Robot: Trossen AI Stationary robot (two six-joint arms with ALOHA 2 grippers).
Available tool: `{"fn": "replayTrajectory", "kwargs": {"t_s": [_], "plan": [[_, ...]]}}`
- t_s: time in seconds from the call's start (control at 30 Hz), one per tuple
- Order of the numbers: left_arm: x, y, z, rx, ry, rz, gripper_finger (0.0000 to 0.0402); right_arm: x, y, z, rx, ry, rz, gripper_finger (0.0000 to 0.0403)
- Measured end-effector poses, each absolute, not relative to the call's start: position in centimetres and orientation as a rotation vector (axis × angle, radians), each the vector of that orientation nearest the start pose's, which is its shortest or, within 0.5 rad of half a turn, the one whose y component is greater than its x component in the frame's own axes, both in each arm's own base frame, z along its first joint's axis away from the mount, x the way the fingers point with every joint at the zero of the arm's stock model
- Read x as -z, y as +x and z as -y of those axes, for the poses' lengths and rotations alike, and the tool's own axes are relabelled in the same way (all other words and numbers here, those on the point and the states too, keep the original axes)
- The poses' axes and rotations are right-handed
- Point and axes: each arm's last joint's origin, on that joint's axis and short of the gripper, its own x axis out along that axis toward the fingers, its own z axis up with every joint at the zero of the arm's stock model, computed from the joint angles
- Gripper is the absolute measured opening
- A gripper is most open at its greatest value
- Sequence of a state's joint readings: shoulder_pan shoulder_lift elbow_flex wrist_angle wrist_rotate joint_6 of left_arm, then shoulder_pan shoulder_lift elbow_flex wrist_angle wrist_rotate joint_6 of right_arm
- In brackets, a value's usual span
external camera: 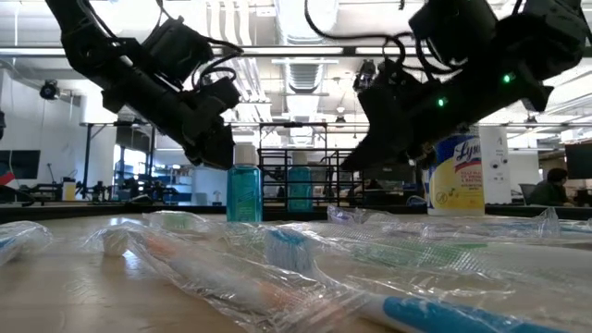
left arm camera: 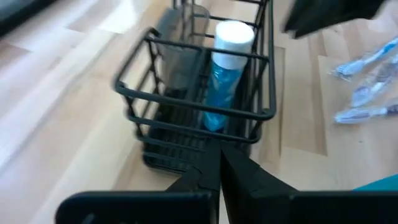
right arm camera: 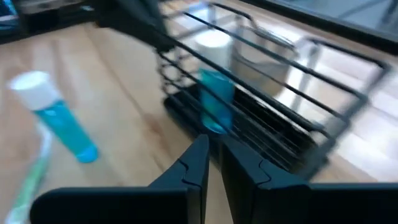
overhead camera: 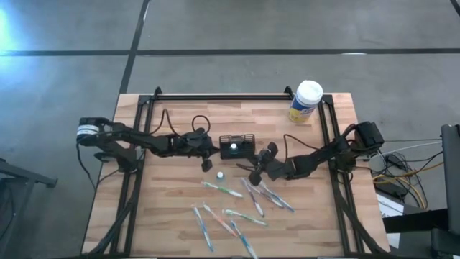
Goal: Pick & Place toothbrushing station
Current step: Adjust the black organizer, then put the blue mouthwash bottle into the black organizer
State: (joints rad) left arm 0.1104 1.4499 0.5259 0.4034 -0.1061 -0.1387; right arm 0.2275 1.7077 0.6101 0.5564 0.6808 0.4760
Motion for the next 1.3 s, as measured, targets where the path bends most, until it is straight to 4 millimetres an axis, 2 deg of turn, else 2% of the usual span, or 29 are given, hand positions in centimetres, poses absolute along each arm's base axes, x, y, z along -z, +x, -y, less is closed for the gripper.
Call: {"fn": "replayTrajectory", "kwargs": {"t_s": [0.33, 0.53, 0.73, 0.87, 1.0, 1.13, 1.3], "plan": [[-18.6, 24.0, -3.1, -0.270, -0.083, -0.527, 0.0014, -16.0, 29.9, -6.9, 0.435, 0.119, -0.397, 0.0038], [-20.7, 21.1, -2.5, -0.162, 0.023, -0.493, 0.0014, -20.5, 29.3, -8.8, 0.089, 0.096, -0.270, 0.0038], [-21.8, 17.1, -1.7, -0.048, 0.051, -0.307, 0.0014, -24.5, 26.8, -9.3, -0.011, 0.029, -0.121, 0.0038], [-21.0, 14.8, -1.4, -0.028, 0.053, -0.245, 0.0013, -25.4, 24.1, -7.4, -0.046, 0.057, -0.065, 0.0038], [-19.8, 13.3, -1.1, -0.004, 0.034, -0.196, 0.0014, -25.6, 21.2, -5.3, -0.001, 0.110, 0.002, 0.0038], [-18.8, 12.4, -1.0, 0.024, 0.007, -0.162, 0.0010, -25.2, 18.7, -4.6, -0.006, 0.106, 0.052, 0.0038], [-18.0, 11.9, -0.9, 0.040, 0.007, -0.133, 0.0009, -24.2, 16.8, -4.0, 0.004, 0.114, 0.079, 0.0038]]}}
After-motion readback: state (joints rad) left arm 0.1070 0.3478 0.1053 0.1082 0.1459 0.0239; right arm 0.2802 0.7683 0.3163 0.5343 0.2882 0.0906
